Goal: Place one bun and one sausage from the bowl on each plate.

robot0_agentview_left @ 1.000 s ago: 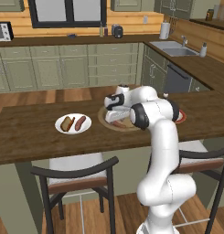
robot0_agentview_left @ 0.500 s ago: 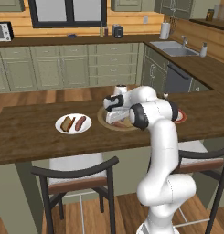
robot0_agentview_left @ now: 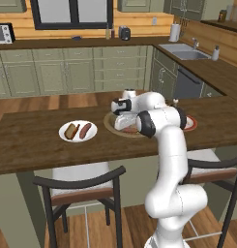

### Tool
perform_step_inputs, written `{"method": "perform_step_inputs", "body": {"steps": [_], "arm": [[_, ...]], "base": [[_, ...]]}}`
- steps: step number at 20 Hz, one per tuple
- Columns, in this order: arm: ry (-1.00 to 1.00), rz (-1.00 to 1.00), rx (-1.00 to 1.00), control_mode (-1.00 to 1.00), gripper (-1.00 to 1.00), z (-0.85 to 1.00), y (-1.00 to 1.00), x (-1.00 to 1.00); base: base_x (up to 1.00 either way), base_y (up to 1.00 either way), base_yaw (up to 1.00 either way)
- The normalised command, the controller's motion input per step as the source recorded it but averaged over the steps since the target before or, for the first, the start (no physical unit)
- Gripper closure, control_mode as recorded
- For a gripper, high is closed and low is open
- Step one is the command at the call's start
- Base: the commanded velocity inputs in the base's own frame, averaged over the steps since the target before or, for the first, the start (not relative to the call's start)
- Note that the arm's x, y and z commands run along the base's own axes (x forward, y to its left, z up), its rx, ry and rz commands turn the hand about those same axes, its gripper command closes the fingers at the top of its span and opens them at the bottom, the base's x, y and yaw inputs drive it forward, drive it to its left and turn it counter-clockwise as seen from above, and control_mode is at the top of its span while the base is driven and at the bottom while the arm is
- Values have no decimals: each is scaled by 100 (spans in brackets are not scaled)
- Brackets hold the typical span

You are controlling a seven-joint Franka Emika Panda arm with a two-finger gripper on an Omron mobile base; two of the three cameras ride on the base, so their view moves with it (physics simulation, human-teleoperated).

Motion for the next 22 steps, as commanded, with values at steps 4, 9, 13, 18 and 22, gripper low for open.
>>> {"method": "perform_step_inputs", "body": {"steps": [4, 9, 13, 18, 22], "arm": [[-4, 0, 0, -100, 100, -22, -33, -34], [-21, -2, 8, -100, 100, 87, -30, -76], [-8, -19, 14, -100, 100, 100, -51, -68], [0, -36, 11, -100, 100, 66, -93, -69], [0, -40, 5, -100, 100, 32, -99, -80]], "base": [[0, 0, 0], [0, 0, 0], [0, 0, 0], [0, 0, 0], [0, 0, 0]]}}
